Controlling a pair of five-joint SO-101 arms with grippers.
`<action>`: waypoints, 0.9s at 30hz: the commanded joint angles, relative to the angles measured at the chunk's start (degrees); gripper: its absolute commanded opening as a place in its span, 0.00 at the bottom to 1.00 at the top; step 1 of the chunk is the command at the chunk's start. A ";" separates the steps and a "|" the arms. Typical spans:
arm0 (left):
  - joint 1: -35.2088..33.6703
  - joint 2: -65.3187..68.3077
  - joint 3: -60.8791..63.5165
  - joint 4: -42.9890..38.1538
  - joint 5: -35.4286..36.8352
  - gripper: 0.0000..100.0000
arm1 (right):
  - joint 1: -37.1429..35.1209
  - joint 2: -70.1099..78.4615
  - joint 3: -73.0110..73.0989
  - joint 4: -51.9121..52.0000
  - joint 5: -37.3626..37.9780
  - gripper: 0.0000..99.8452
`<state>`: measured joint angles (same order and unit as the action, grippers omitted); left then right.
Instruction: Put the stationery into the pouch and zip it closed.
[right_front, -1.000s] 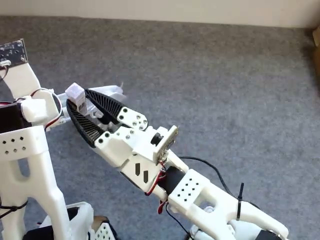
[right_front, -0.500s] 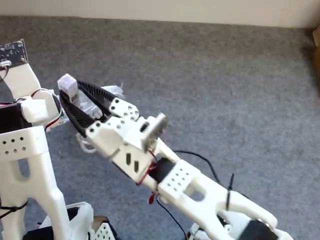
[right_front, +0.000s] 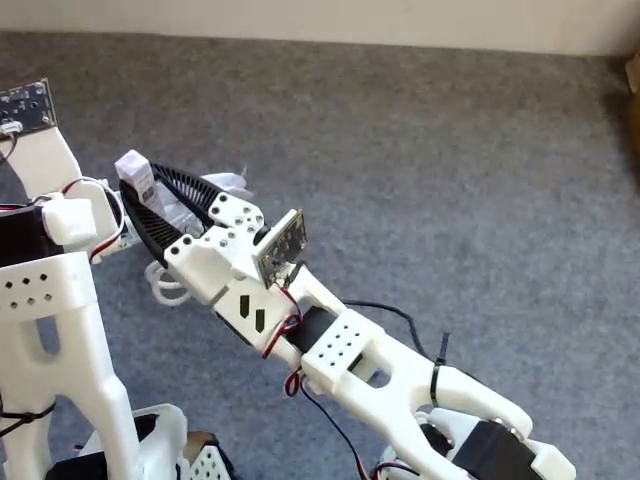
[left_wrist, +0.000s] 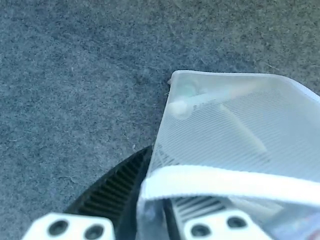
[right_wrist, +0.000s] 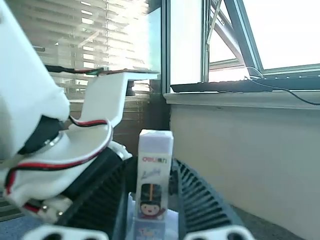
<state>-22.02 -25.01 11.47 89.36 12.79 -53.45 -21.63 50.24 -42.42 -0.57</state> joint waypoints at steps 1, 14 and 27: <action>0.57 1.10 1.54 -0.79 0.62 0.01 | 0.75 -0.66 0.31 -1.54 -0.18 0.01; 0.57 1.10 1.54 -0.79 0.62 0.01 | 0.75 -0.92 5.23 -1.27 0.26 0.09; 0.57 1.10 1.54 -0.79 0.62 0.01 | -0.48 -1.01 8.04 -1.54 8.97 0.16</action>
<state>-21.58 -25.01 11.56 89.36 12.88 -53.71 -22.59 57.98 -43.82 7.60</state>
